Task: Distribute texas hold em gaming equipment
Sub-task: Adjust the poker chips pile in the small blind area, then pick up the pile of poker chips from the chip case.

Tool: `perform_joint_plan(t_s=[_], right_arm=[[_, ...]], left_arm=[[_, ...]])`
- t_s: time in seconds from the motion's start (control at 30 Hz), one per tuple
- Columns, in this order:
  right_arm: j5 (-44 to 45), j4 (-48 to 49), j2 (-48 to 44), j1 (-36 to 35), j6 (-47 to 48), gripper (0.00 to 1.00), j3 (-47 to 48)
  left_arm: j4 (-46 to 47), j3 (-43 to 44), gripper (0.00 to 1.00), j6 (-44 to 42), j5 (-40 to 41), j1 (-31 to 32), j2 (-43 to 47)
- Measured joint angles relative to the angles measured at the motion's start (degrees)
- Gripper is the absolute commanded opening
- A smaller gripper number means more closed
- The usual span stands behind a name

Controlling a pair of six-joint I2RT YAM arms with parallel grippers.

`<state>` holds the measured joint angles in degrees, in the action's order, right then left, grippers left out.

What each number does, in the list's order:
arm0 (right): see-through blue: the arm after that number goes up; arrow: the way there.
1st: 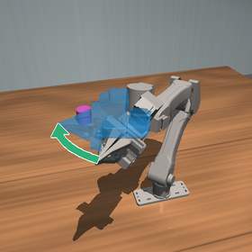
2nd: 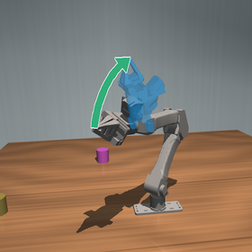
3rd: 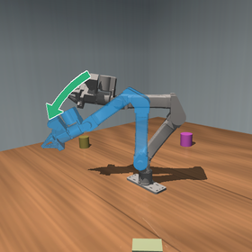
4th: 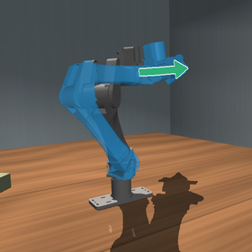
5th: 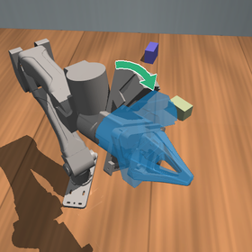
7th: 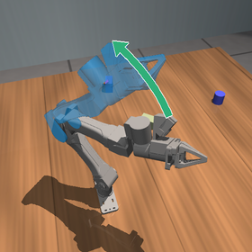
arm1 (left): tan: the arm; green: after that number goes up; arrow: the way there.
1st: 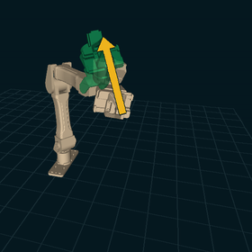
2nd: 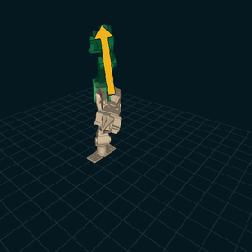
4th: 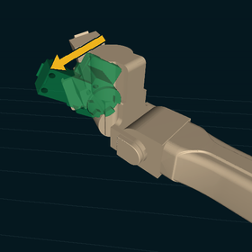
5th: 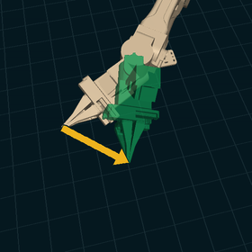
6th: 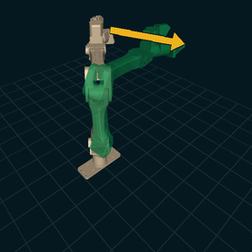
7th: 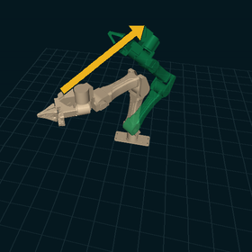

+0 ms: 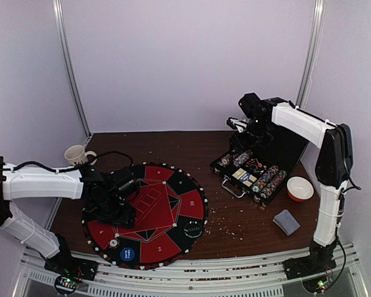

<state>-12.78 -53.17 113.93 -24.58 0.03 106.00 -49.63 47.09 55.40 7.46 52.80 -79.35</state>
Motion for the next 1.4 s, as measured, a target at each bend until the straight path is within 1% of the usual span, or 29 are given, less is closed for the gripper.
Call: perform_joint_plan(t_s=[0.07, 0.17, 0.23, 0.33, 0.5, 0.6, 0.9, 1.17, 1.4], right_arm=[[1.9, -0.3, 1.5, 0.2, 1.5, 0.61, 2.9], [2.0, 0.4, 4.0, 0.2, 4.4, 0.57, 5.6], [0.1, 1.4, 5.4, 0.1, 6.6, 0.55, 5.6], [-2.0, 2.6, 8.6, 0.0, 10.0, 0.48, 6.7], [-2.1, 3.0, 16.2, -0.2, 13.3, 0.43, 12.2], [-2.0, 3.7, 18.6, -0.2, 13.9, 0.43, 13.0], [-2.0, 4.0, 22.0, -0.2, 14.8, 0.43, 16.4], [-2.4, 3.6, 24.0, -0.5, 15.1, 0.44, 16.7], [-0.8, 3.3, 24.6, -0.6, 15.1, 0.31, 16.7]], left_arm=[[-0.1, 3.5, 0.8, -2.5, 2.0, -3.1, -0.1], [1.8, 10.1, 0.82, -7.1, 5.4, -7.8, -0.2], [4.6, 12.9, 0.82, -9.8, 6.7, -9.6, -0.2], [8.6, 15.4, 0.84, -13.4, 7.5, -11.0, -1.0], [12.7, 15.9, 0.85, -16.9, 7.5, -12.0, -4.5], [13.7, 15.9, 0.84, -17.9, 7.0, -12.7, -5.6], [15.7, 15.9, 0.84, -19.3, 5.5, -14.5, -7.0], [15.8, 15.8, 0.84, -20.1, 4.9, -15.2, -7.5], [16.4, 15.3, 0.84, -20.4, 4.3, -15.4, -8.2]])
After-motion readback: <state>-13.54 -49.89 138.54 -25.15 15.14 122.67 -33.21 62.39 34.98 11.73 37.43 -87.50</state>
